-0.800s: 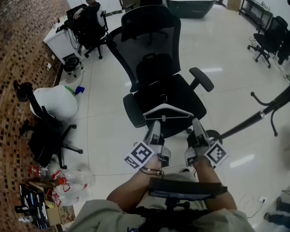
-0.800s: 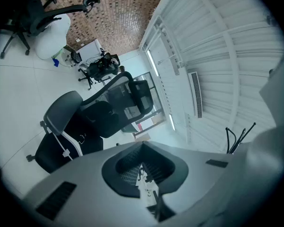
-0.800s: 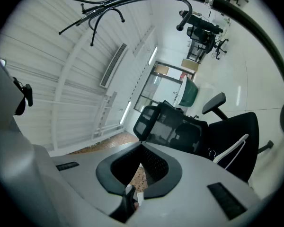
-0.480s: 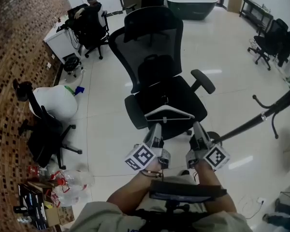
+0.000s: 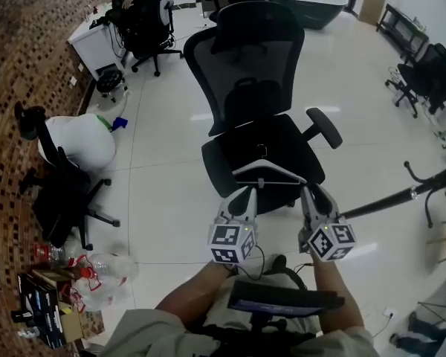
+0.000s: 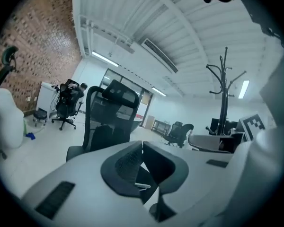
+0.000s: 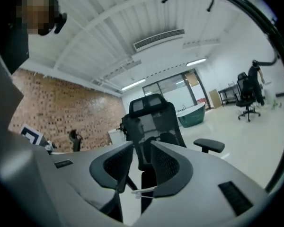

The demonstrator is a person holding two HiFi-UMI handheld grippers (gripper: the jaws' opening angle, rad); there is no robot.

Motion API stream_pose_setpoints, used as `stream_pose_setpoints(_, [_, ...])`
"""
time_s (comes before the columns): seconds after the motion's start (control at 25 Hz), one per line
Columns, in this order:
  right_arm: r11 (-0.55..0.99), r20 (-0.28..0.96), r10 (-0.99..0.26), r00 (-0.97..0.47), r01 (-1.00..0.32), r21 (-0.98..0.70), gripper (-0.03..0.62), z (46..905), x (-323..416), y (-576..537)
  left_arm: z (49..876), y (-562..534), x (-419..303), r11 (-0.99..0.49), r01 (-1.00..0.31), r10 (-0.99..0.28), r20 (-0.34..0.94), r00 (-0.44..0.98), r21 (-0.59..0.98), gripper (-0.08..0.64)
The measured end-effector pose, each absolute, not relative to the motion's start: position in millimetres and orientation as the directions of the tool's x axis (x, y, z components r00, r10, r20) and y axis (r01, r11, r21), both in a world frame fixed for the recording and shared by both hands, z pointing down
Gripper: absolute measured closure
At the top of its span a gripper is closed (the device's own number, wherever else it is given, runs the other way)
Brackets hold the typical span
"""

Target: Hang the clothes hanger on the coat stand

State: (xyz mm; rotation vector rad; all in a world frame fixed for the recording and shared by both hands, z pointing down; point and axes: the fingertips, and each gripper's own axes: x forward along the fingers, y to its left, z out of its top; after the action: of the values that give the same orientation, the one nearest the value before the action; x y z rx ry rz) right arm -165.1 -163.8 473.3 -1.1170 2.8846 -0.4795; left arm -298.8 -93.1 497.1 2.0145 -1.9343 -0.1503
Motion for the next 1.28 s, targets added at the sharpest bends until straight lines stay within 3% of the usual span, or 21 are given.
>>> stream_pose_setpoints(0.28, [0.803,0.227,-0.581,-0.782,-0.596,0.001,0.492,510,-226,-243,505,-178,-343,0.058,-0.974,-0.983,0.183,-0.017,0.221,0.517])
stream_pose_setpoints(0.36, [0.832,0.297,-0.541,-0.787,-0.552,0.053,0.451,554,-254,-276,527,-209,-366,0.096,-0.973,-0.979,0.198,-0.055,0.208,0.501])
stream_pose_setpoints(0.68, [0.947,0.509,-0.315,-0.801,-0.299,0.116,0.449,750,-387,-473,680,-401,-453,0.253,-0.945,-0.932,0.315,-0.181,0.205,0.489])
stream_pose_setpoints(0.76, [0.959,0.549,-0.276,-0.789,-0.262,0.106,0.423,777,-395,-505,700,-431,-452,0.278,-0.935,-0.917,0.35,-0.19,0.22,0.491])
stream_pose_setpoints(1.2, [0.99,0.756,-0.131,-0.642,-0.121,0.069,0.407,945,-378,-543,819,-492,-450,0.341,-0.92,-0.856,0.469,-0.218,0.193,0.54])
stream_pose_setpoints(1.28, [0.994,0.795,-0.107,-0.598,-0.084,0.07,0.365,981,-371,-543,822,-496,-451,0.333,-0.925,-0.852,0.478,-0.212,0.183,0.54])
